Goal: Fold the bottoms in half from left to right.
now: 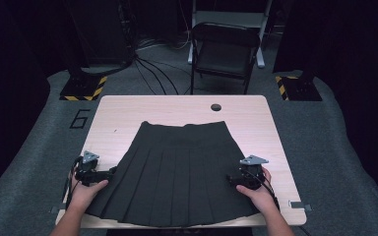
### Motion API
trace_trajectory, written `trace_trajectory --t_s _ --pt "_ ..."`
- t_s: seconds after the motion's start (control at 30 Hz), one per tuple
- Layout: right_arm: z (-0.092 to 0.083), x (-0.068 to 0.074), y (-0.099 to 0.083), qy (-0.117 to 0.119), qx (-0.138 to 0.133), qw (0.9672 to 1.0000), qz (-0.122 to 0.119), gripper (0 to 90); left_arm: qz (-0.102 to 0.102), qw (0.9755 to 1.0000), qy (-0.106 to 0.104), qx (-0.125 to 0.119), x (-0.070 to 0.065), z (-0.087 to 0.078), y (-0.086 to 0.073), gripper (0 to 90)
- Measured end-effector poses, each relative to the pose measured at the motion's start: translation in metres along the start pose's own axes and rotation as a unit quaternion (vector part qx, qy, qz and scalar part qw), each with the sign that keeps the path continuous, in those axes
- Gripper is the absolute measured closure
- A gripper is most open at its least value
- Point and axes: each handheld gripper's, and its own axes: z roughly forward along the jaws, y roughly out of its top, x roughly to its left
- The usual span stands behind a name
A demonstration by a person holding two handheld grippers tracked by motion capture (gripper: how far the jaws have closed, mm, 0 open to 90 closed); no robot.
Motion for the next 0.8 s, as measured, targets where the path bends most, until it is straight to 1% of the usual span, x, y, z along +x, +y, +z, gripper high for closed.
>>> trace_trajectory --t_s 0.17,0.2,0.33,0.5,0.57,0.6,0.7,0.77,0.8 --pt "0.0000 0.0001 0.0000 0.000 0.000 1.0000 0.000 11.2 0.001 1.0000 0.000 0.001 0.0000 -0.0001 0.0001 13.4" --pt "0.0000 0.0001 0.0000 0.000 0.000 1.0000 0.000 11.2 -0.001 1.0000 0.001 -0.004 -0.0003 0.0006 -0.0001 13.4" --pt "-0.0001 0.0004 -0.0001 -0.001 0.000 1.0000 0.002 11.2 -0.003 1.0000 0.003 -0.003 -0.0007 0.0005 -0.0001 13.5" --pt "-0.0008 0.0008 -0.0007 -0.004 -0.001 1.0000 0.004 11.3 -0.004 0.9999 0.007 0.007 -0.0014 -0.0005 0.0016 14.3" --pt "-0.0007 0.0011 -0.0010 -0.006 -0.003 1.0000 0.005 11.3 -0.005 0.9999 0.002 0.015 -0.0011 -0.0017 0.0026 14.8" --pt "-0.0009 0.0011 -0.0009 -0.006 -0.001 1.0000 0.005 11.3 -0.008 0.9999 0.007 0.007 -0.0016 -0.0008 0.0023 15.3" --pt "-0.0012 0.0014 -0.0010 -0.006 -0.001 1.0000 0.007 11.7 -0.008 0.9997 0.009 0.020 -0.0029 -0.0024 0.0045 17.7" --pt "-0.0012 0.0017 -0.0013 -0.006 -0.004 0.9999 0.009 12.0 -0.008 0.9995 0.007 0.030 -0.0048 -0.0046 0.0070 22.7" --pt "-0.0014 0.0017 -0.0013 -0.007 -0.004 0.9999 0.008 12.1 -0.012 0.9995 0.005 0.028 -0.0057 -0.0047 0.0074 25.9"
